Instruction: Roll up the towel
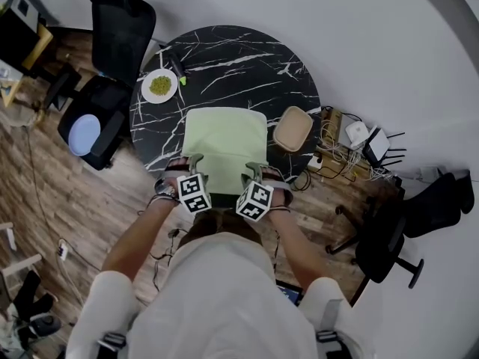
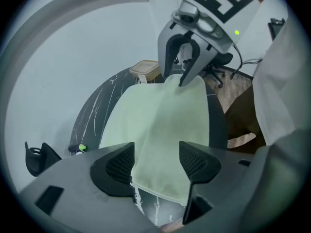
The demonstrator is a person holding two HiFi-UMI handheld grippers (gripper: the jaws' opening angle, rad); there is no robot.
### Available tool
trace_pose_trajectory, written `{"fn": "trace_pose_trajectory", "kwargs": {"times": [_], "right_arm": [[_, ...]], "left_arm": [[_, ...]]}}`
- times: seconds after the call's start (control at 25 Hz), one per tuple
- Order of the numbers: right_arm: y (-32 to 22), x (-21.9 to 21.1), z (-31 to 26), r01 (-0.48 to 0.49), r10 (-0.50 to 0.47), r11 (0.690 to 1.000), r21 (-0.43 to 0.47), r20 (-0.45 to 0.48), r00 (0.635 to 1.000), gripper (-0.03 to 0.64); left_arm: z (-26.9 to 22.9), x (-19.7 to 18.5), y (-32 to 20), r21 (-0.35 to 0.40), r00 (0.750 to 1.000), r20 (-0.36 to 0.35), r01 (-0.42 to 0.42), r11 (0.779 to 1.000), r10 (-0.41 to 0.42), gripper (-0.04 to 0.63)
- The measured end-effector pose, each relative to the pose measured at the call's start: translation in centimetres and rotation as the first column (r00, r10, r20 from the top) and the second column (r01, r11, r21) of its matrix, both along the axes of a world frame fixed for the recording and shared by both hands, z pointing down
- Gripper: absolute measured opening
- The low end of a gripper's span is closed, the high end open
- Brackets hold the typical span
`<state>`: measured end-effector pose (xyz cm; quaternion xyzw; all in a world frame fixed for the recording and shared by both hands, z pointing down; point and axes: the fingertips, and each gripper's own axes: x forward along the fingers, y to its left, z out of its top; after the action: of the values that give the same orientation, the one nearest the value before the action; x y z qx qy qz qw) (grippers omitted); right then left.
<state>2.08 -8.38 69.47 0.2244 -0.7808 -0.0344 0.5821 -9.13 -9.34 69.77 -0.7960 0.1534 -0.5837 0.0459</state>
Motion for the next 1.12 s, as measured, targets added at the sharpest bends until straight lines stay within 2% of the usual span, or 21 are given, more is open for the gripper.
{"fn": "trace_pose_trajectory", "kwargs": {"times": [0.28,0.48,0.64,0.68,0.72,0.8,1.0,1.12], "right_arm": [[6.2,-2.1,2.5,0.110,-0.111,0.985,-0.136,0.001,0.994,0.140],[7.8,-2.0,5.4,0.138,-0.152,0.967,-0.213,-0.051,0.987,0.152],[8.1,-1.7,6.8,0.173,-0.201,0.958,-0.230,-0.107,0.974,0.156],[7.8,-1.7,6.8,0.177,-0.206,0.960,-0.217,-0.117,0.972,0.137],[7.5,-1.7,6.6,0.176,-0.204,0.963,-0.205,-0.120,0.972,0.062],[7.1,-1.8,6.2,0.160,-0.184,0.966,-0.202,-0.107,0.977,0.025],[7.2,-1.7,5.5,0.130,-0.147,0.968,-0.214,-0.068,0.987,0.020],[8.1,-1.7,5.2,0.125,-0.143,0.958,-0.257,-0.054,0.988,0.020]], "left_arm": [[2.6,-0.1,6.3,-0.114,0.994,0.051,-0.093,0.989,0.099,0.265],[4.8,-0.5,8.3,-0.163,0.989,0.095,-0.100,0.982,0.117,0.263],[5.6,-0.7,7.6,-0.141,0.984,0.130,-0.104,0.984,0.123,0.142],[5.6,-0.7,7.5,-0.136,0.981,0.137,-0.115,0.984,0.134,0.099],[5.6,-0.7,7.5,-0.137,0.979,0.143,-0.129,0.982,0.148,0.052],[5.5,-0.7,7.6,-0.149,0.974,0.148,-0.148,0.978,0.170,0.031],[5.1,-0.7,7.7,-0.153,0.975,0.134,-0.157,0.976,0.178,0.026],[4.6,-0.8,8.2,-0.174,0.974,0.130,-0.160,0.972,0.183,0.026]]}}
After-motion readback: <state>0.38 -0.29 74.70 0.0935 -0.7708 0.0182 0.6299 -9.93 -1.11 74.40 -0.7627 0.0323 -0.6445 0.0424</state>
